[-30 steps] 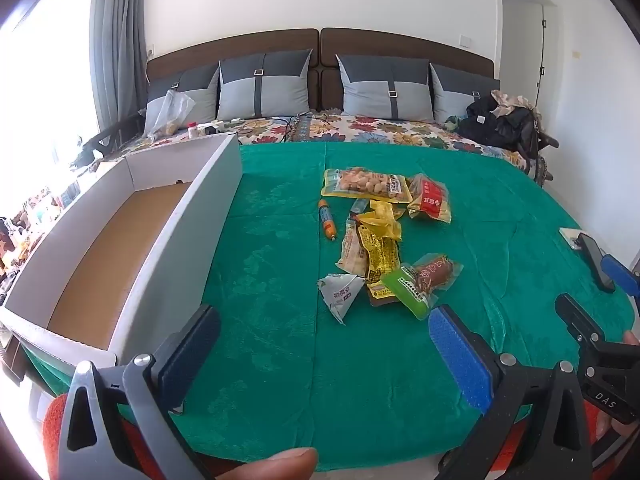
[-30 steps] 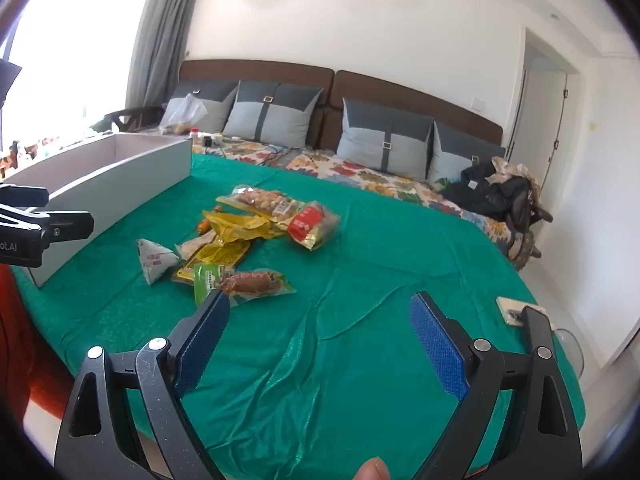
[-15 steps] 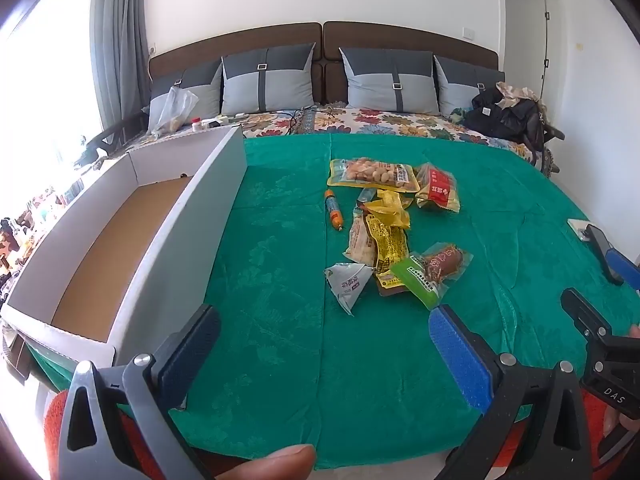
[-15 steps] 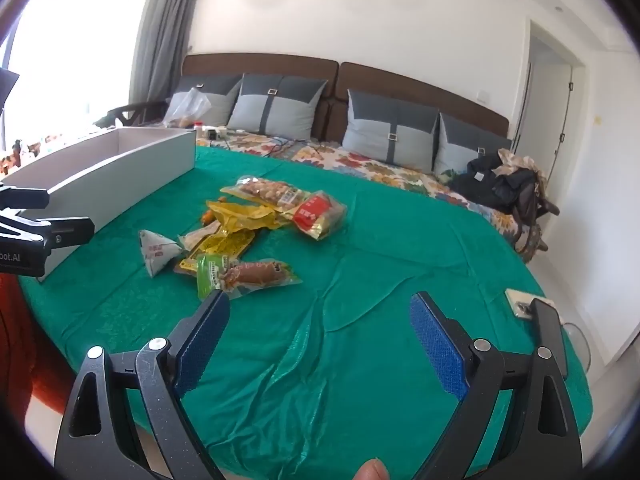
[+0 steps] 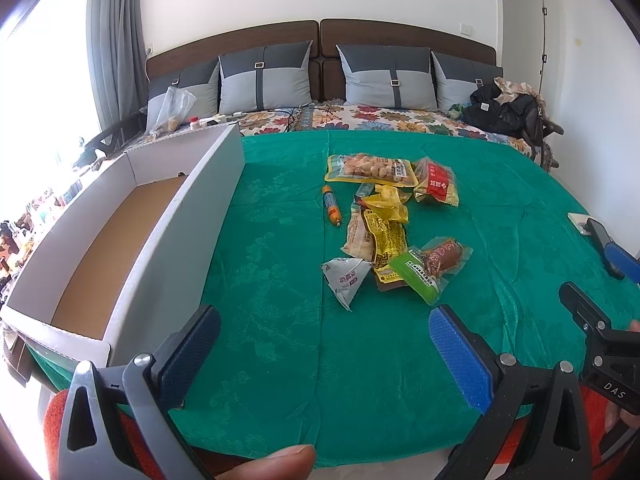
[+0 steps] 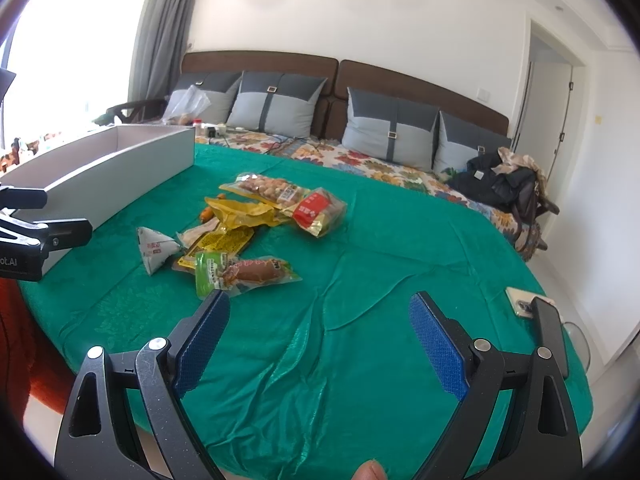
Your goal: Organize snacks
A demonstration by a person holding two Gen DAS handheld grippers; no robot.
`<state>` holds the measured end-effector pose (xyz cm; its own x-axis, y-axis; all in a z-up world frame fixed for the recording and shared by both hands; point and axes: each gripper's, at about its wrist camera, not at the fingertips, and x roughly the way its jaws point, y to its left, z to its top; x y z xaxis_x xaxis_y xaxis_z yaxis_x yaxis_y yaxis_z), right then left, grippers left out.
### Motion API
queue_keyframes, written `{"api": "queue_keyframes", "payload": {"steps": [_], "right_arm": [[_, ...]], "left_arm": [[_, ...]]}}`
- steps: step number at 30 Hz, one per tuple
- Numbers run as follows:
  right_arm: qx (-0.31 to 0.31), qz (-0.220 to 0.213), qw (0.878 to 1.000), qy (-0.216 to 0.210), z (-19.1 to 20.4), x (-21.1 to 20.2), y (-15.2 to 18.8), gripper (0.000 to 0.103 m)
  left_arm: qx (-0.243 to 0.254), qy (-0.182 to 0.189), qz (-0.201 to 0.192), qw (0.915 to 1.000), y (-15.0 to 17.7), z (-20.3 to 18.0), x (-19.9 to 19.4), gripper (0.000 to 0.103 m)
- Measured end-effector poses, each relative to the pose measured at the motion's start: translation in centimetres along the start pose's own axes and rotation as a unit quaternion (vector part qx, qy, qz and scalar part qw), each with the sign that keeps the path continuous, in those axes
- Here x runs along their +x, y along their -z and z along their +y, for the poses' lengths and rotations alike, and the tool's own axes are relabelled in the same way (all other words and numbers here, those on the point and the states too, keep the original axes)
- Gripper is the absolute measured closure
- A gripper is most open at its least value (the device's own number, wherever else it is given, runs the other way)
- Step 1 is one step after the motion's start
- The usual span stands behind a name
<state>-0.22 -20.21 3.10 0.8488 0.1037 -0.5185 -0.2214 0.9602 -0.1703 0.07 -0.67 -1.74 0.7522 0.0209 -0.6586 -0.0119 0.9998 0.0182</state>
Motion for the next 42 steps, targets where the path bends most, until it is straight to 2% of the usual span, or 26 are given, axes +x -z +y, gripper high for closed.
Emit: {"api": "queue_keyframes", "payload": {"steps": [42], "right_arm": [[0.001, 0.016, 1.000, -0.004, 0.0, 1.1, 0.8, 0.010]], "left_arm": [[0.007, 0.000, 0.012, 0.9999, 0.7, -0.3, 0.9, 0.000]]}}
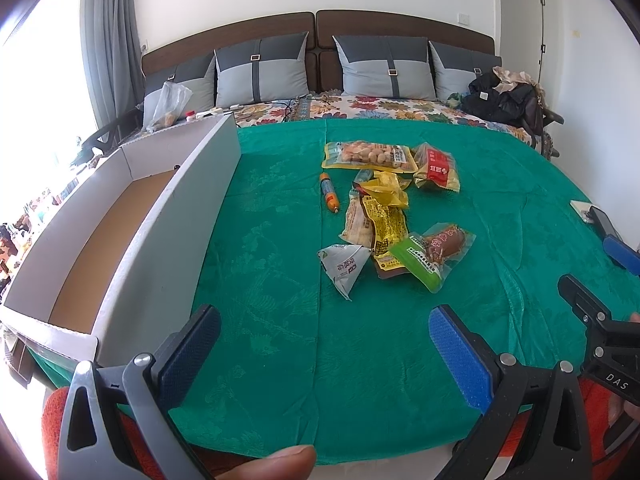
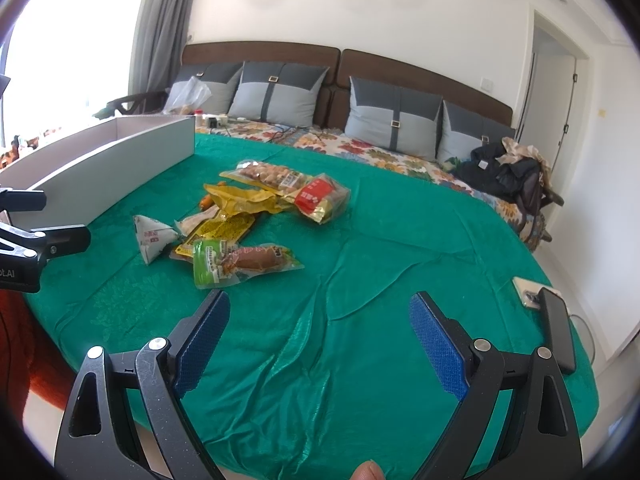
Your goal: Organize snacks
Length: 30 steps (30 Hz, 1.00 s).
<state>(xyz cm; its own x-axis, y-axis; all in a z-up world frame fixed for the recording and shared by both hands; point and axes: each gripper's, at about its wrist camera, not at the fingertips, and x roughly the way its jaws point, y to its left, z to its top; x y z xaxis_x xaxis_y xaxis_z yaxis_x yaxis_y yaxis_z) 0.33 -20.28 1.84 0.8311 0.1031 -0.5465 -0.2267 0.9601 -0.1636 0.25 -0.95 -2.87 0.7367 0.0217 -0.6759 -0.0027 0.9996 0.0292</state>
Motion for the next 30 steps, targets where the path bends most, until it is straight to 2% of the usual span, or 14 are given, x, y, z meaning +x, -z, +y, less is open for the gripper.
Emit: {"api": "queue_keyframes", "payload": {"steps": [30], "right_arm": [[0.001, 0.014, 1.000, -0.001, -0.3, 0.5, 0.2, 0.010]], "left_arm": [[-0.006, -0.006, 0.035, 0.9994, 0.8, 0.6, 2.0, 0.000]]}}
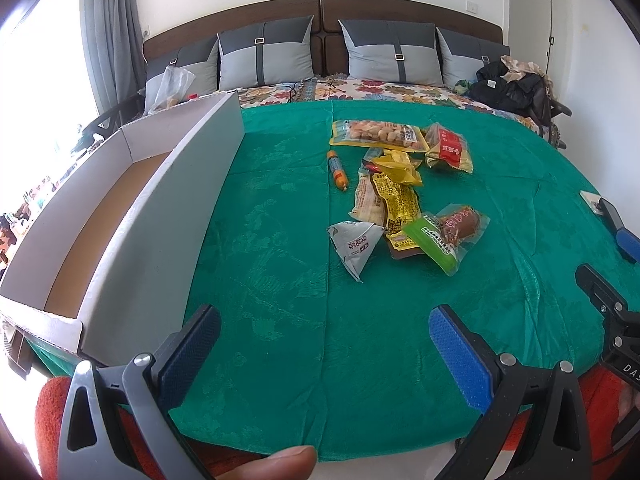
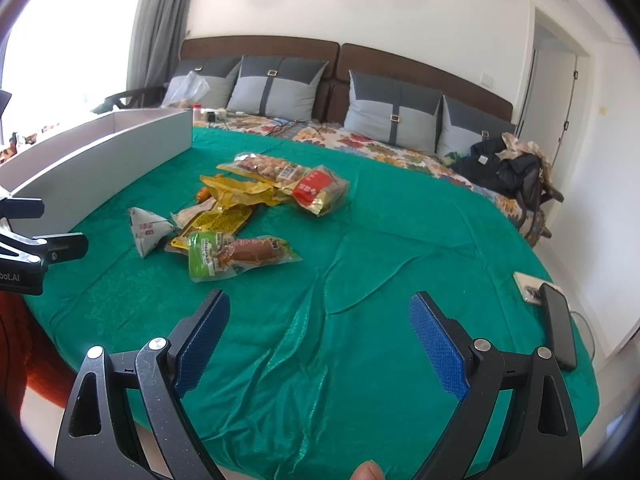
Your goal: Organize snacks
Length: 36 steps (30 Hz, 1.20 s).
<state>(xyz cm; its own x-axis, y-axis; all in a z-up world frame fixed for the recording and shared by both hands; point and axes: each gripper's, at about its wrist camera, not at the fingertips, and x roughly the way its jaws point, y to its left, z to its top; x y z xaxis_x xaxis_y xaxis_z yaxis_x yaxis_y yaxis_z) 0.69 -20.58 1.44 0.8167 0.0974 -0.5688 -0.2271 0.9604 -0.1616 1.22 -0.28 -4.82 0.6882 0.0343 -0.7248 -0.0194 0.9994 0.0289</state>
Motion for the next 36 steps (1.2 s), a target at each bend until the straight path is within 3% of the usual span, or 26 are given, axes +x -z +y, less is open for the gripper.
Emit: {"api": "queue_keyframes", "payload": {"steps": [6, 15, 21, 36], "right_arm": [[0.010, 0.018, 1.000, -0.002, -0.6, 0.8, 0.4, 0.010], [0.053, 0.094, 0.994, 0.001, -2.6, 3.5, 2.4, 0.010], [0.069, 0.119, 0.990, -0.005, -3.6, 4.6, 3.4, 0.010], [0.078, 0.136, 0.987, -0.023, -3.5, 6.9, 3.9, 0.010]], "left_arm": [[-0.009, -0.003, 0.027, 0.9996, 0.4, 0.5, 2.1, 0.000], [-0.015, -0.014, 0.071, 0.9973, 0.5, 0.4, 6.7, 0.000], [-0.012, -0.021, 0.095, 0.9952, 1.4, 0.4, 7.9, 0.000], [-0.038, -0.007, 0.088, 0.9954, 2.1, 1.3, 8.0, 0.000]]}}
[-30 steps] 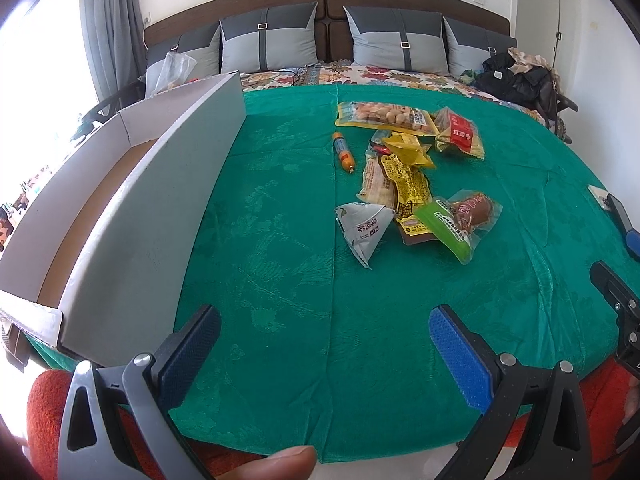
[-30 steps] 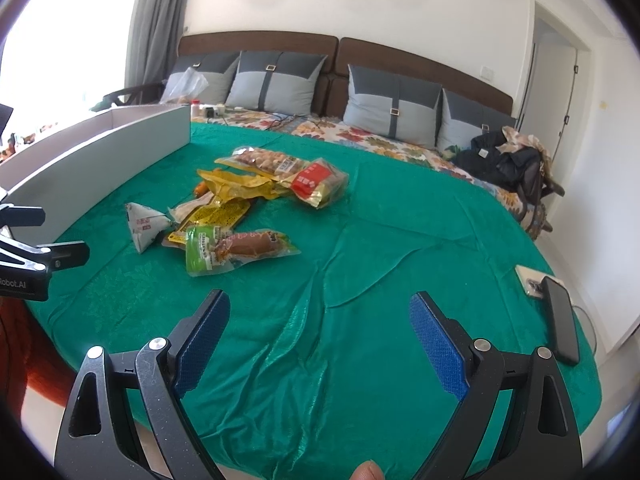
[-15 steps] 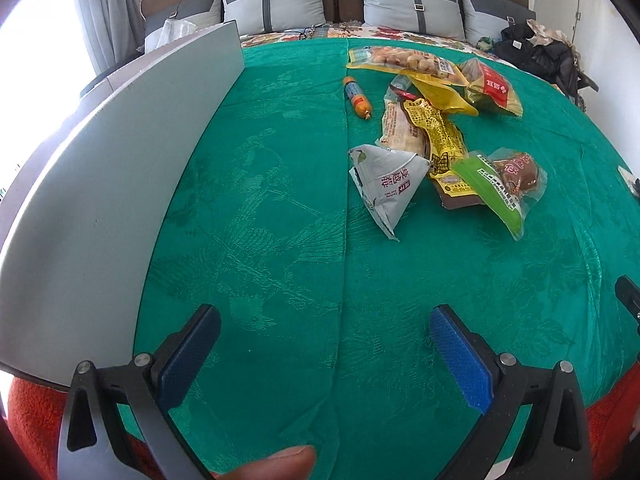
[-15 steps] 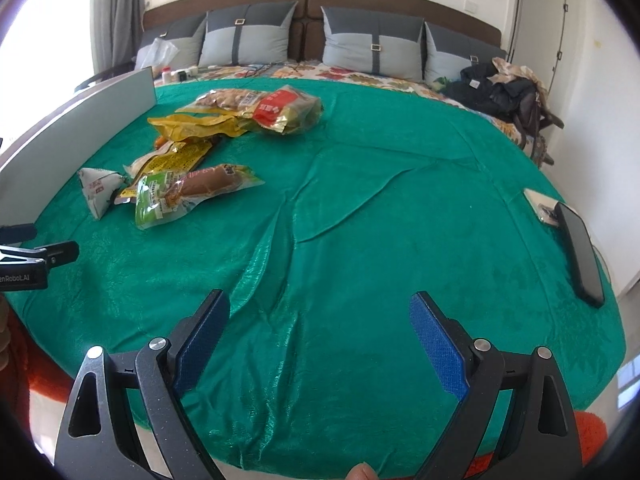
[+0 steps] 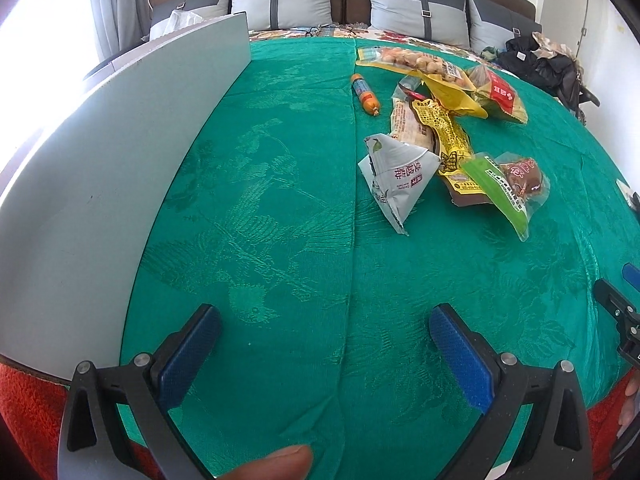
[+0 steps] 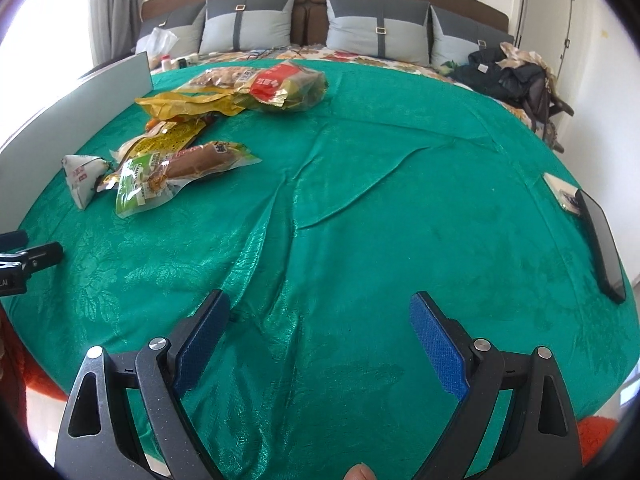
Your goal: Organize snacks
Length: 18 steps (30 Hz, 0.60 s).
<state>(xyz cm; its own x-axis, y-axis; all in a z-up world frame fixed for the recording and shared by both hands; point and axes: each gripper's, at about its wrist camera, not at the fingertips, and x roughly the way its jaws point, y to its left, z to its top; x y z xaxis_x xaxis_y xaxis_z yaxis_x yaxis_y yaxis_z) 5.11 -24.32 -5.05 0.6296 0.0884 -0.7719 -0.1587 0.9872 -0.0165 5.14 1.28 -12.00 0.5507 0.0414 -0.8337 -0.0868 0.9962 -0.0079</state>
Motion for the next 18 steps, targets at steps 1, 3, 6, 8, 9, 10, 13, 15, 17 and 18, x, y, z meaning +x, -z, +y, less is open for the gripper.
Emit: {"api": "queue_keyframes", "payload": {"steps": [1, 3, 6, 8, 9, 10, 13, 15, 17, 18], "right_arm": [[0.002, 0.000, 1.000, -0.002, -0.12, 0.06, -0.04, 0.010], [0.007, 0.000, 1.000, -0.007, -0.27, 0.21, -0.06, 0.010], [0.014, 0.002, 1.000, -0.012, -0.55, 0.31, -0.14, 0.010], [0.013, 0.002, 1.000, -0.014, -0.56, 0.34, -0.19, 0.009], [0.012, 0.002, 1.000, -0.015, -0.59, 0.38, -0.22, 0.009], [0.011, 0.002, 1.000, -0.016, -0.59, 0.39, -0.24, 0.008], [0.011, 0.001, 1.000, -0.018, -0.64, 0.45, -0.27, 0.008], [0.011, -0.001, 1.000, -0.018, -0.66, 0.44, -0.24, 0.008], [0.012, 0.000, 1.000, -0.018, -0.67, 0.51, -0.26, 0.008], [0.011, 0.000, 1.000, -0.018, -0.64, 0.52, -0.22, 0.008]], "left_arm": [[-0.001, -0.001, 0.000, 1.0000, 0.01, 0.00, -0.01, 0.000], [-0.003, -0.003, 0.001, 1.0000, 0.00, -0.01, -0.03, 0.000], [-0.005, -0.004, 0.002, 1.0000, -0.09, -0.03, 0.00, 0.000], [-0.006, -0.005, 0.000, 1.0000, -0.10, -0.06, 0.02, 0.000], [-0.006, -0.005, -0.002, 1.0000, -0.09, -0.06, 0.02, 0.000], [-0.007, -0.006, -0.003, 1.0000, -0.07, -0.07, 0.01, 0.000], [-0.007, -0.006, -0.003, 0.9999, -0.15, -0.10, 0.06, 0.000], [-0.006, -0.006, -0.003, 1.0000, -0.15, -0.06, 0.03, 0.000], [-0.004, -0.005, -0.006, 1.0000, -0.15, -0.05, 0.05, 0.000], [-0.003, -0.004, -0.007, 1.0000, -0.15, -0.04, 0.06, 0.000]]}}
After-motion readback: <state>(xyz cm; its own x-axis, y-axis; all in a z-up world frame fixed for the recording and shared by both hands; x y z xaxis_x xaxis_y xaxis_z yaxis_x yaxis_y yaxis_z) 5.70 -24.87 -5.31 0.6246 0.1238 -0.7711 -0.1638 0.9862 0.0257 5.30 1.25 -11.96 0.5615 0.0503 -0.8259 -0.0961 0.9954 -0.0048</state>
